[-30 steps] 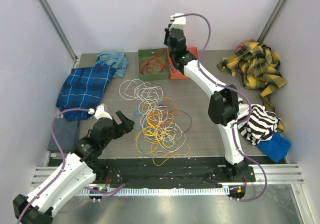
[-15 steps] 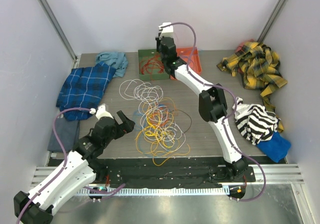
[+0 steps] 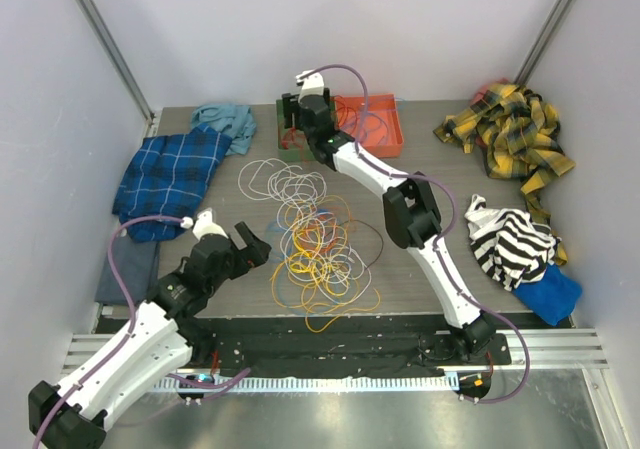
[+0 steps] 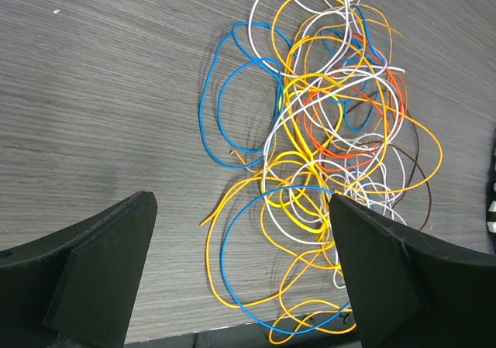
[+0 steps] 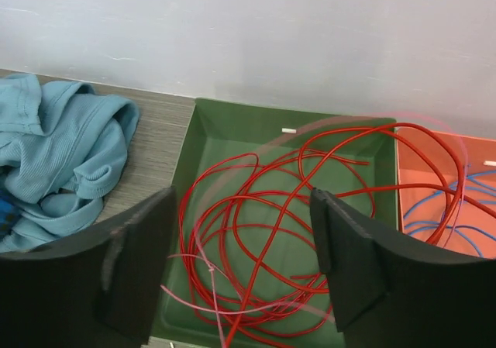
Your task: Untangle the cables
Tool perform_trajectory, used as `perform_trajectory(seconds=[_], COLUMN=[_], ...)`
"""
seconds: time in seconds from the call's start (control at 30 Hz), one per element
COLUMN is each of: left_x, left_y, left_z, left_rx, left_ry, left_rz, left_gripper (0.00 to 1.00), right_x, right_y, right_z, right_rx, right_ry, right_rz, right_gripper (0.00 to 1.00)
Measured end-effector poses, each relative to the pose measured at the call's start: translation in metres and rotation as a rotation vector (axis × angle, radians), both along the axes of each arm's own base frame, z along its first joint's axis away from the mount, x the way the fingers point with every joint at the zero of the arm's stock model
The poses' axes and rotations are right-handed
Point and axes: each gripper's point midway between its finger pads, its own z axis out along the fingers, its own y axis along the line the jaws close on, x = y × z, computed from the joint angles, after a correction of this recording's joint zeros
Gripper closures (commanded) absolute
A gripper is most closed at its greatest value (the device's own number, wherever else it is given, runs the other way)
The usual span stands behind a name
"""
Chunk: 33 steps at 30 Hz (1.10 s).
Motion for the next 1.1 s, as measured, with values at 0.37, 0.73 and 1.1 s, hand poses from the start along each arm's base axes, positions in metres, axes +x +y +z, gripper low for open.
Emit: perform_trajectory(seconds=[0.37,0.73,1.1], left_x=[-0.001,-0.001,0.004], left_y=[0.000,-0.003,-0.008], left_z=[0.007,0.003,-0.007], left_rx=[-0.022,-0.022,-0.012], left_ry=[-0.031,-0.013,0.025], left_rz=[0.000,-0.009,-0.014], left_gripper=[0.00,0.00,0.00], right_x=[-0.012,-0.003,0.009], right_y=[-0.024,-0.157,-0.198], right_z=[0.063,0.131,-0.011], right_rx=[0.050,0.459,0.484], right_ry=[-0.031,0.019,0.323], right_rz=[-0.092,-0.191,-0.309], right_gripper=[0.17,0.94,0.99])
